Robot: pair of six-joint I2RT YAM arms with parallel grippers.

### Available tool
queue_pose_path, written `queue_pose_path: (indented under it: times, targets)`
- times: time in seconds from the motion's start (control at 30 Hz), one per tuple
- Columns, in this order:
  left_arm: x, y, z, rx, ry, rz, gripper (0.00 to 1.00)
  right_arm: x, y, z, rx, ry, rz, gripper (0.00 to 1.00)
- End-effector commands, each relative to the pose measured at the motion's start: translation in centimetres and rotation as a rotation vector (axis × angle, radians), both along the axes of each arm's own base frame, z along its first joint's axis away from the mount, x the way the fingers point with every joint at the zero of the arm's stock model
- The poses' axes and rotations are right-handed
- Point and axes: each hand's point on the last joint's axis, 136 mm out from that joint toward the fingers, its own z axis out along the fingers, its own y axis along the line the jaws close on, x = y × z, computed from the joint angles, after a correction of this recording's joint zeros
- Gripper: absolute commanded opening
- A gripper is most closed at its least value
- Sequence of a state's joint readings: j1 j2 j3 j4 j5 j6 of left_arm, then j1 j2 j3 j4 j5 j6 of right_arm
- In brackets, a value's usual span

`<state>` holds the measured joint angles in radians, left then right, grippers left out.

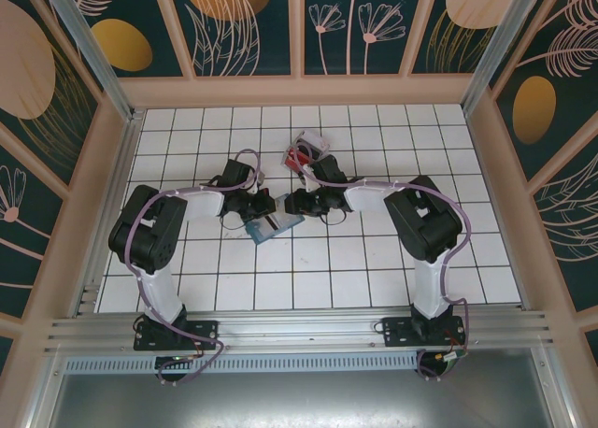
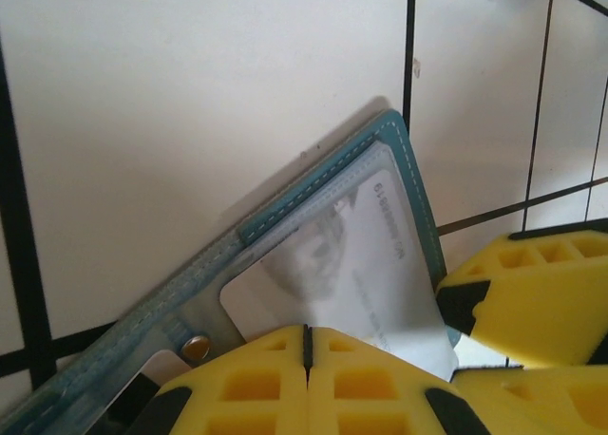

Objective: Put the credit cards into the card holder
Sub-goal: Flip over the card slot in the card holder.

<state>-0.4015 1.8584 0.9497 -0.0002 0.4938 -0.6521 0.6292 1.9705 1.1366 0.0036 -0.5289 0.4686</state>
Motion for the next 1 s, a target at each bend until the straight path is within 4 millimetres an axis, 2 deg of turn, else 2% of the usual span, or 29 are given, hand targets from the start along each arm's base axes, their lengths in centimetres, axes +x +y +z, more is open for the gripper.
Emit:
queue_pose_path:
  times: [0.0,0.4,0.63,0.97]
  targets:
    - [-0.5,0.4,-2.0,0.042,0.035,0.004,0.0,-0.7,1.2,1.0,0.071,0.011,0.041,0.41]
    - [-0.4,0.5,-0.8,0.042,0.015,0.008,0.0,-1.0,2.1,4.3,0.189,-0.001,0.058,0.42]
    - [0.0,0.4,0.9,0.024,-0.017,0.011,0.0,-0.9,2.5,6.3,0.298,0.003,0.066,0.42]
    - [0.1,0.6,2.5,0.025,-0.042,0.023,0.0,-0.8,3.5,5.6,0.376,0.046,0.082,0.42]
